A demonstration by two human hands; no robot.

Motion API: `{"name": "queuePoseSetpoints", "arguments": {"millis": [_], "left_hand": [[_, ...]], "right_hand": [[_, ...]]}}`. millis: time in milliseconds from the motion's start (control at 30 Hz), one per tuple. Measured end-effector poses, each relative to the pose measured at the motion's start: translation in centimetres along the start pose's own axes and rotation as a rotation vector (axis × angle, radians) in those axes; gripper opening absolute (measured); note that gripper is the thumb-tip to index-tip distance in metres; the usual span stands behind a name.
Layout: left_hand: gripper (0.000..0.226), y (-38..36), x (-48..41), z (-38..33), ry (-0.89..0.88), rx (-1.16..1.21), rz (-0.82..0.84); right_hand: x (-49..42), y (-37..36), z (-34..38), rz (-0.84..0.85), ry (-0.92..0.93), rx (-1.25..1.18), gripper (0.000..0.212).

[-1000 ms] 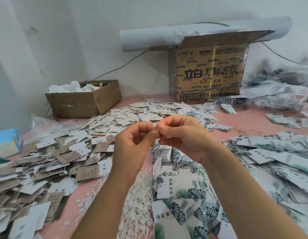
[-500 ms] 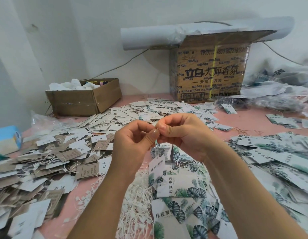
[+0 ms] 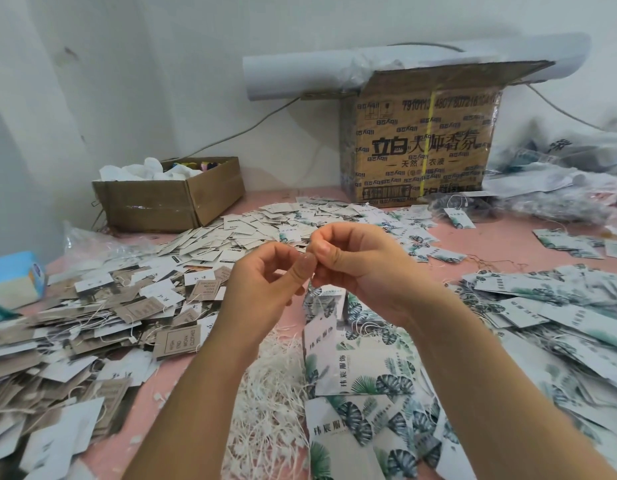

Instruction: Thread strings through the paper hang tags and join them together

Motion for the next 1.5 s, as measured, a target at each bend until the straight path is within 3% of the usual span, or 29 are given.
{"name": "queuePoseSetpoints", "arguments": {"millis": [167, 233, 333, 433, 500, 633, 733, 800, 867, 933, 1033, 1100, 1200, 1300, 1500], "left_hand": [[0.069, -0.4, 0.5, 0.6, 0.134, -0.376, 0.392], [0.067, -1.1, 1.0, 1.3, 0.13, -0.49, 0.479], [0.052, -1.8, 1.1, 2.0, 0.085, -0.534, 0.391], [0.063, -1.6, 0.6, 2.0, 0.129, -0.376, 0.304], [0.07, -1.3, 0.3, 1.7, 0.123, -0.281, 0.217], [0.071, -0.7, 0.0, 1.7, 0.107, -0.222, 0.059], [0.065, -0.6, 0.1, 2.2, 0.124, -0.264, 0.041], [0.061, -0.6, 0.0, 2.5, 0.138, -0.26, 0.049], [0.059, -0.7, 0.1, 2.7, 0.167, -0.257, 0.123], [0.056, -0.9, 0.5, 2.9, 0.211, -0.301, 0.318], [0.078, -1.0, 1.2, 3.4, 0.274, -0.483, 0.603], [0.084, -0.9, 1.2, 3.4, 0.291, -0.555, 0.671], [0.057, -0.9, 1.1, 3.3, 0.271, -0.606, 0.662], [0.035, -0.9, 1.1, 3.6, 0.294, -0.63, 0.663], [0.024, -0.7, 1.0, 4.0, 0.271, -0.641, 0.629]], "right_hand": [[-0.3, 0.3, 0.0, -0.087, 0.091, -0.041, 0.021], [-0.4, 0.6, -0.1, -0.126, 0.136, -0.077, 0.02], [-0.5, 1.2, -0.1, -0.211, 0.218, -0.067, 0.016], [-0.3, 2.6, 0.1, -0.356, 0.273, 0.06, 0.014], [-0.2, 3.4, -0.3, -0.397, 0.165, 0.198, 0.014], [-0.3, 3.0, -2.1, -0.204, -0.171, 0.329, 0.015], [-0.5, 2.6, -2.5, -0.073, -0.221, 0.296, 0.025], [-0.4, 2.7, -2.6, 0.004, -0.235, 0.38, 0.013], [-0.2, 2.9, -2.8, 0.078, -0.286, 0.456, 0.003], [0.0, 3.3, -3.0, 0.118, -0.346, 0.502, 0.013], [0.1, 4.2, -3.2, 0.138, -0.487, 0.716, 0.008], [0.5, 4.8, -3.3, 0.213, -0.638, 0.984, 0.013], [0.8, 4.9, -3.7, 0.319, -0.828, 1.16, 0.028], [0.7, 4.1, -3.6, 0.311, -0.794, 1.226, 0.017], [0.7, 3.7, -3.3, 0.258, -0.723, 1.329, 0.041]]}}
Point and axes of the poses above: each hand's wrist, its own x-axis away from the middle knuckle, its own y-axis out of the back of the hand, z = x × y, the point moved 2 cm from there along -x, towards the middle knuckle, and after that the axes turned 8 degrees about -x, right-handed, at the moved point
